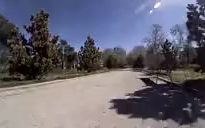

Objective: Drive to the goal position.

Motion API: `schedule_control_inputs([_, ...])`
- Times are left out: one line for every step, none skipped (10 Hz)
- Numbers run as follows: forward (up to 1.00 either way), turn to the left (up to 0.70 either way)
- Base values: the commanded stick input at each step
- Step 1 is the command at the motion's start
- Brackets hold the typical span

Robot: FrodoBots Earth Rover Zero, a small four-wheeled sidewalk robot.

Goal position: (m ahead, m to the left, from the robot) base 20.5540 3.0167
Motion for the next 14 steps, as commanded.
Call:
schedule_control_inputs([1.00,0.00])
schedule_control_inputs([1.00,0.00])
schedule_control_inputs([1.00,0.00])
schedule_control_inputs([1.00,0.00])
schedule_control_inputs([1.00,0.00])
schedule_control_inputs([1.00,0.00])
schedule_control_inputs([1.00,0.00])
schedule_control_inputs([1.00,0.00])
schedule_control_inputs([1.00,0.00])
schedule_control_inputs([1.00,0.00])
schedule_control_inputs([1.00,0.00])
schedule_control_inputs([1.00,0.00])
schedule_control_inputs([1.00,0.00])
schedule_control_inputs([1.00,0.00])
